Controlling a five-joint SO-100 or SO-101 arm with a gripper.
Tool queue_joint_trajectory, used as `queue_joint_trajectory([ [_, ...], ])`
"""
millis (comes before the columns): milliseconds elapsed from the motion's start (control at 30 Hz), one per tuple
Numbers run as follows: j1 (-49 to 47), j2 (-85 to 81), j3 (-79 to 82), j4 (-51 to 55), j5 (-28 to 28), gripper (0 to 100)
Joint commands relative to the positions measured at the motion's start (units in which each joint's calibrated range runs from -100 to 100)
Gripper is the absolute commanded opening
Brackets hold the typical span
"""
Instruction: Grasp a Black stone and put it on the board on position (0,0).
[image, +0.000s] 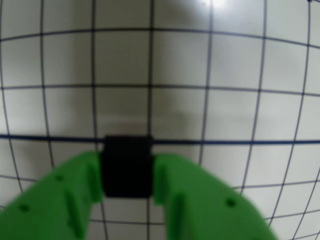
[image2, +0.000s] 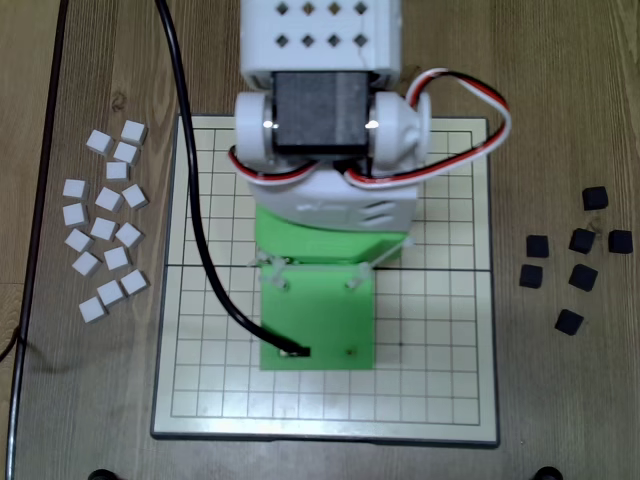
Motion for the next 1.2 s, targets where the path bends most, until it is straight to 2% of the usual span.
queue_joint_trajectory([
  [0, 0.7, -1.0, -0.1, -1.0, 0.2, 6],
  [1167, 1.6, -0.3, 3.0, -4.1, -0.2, 7],
])
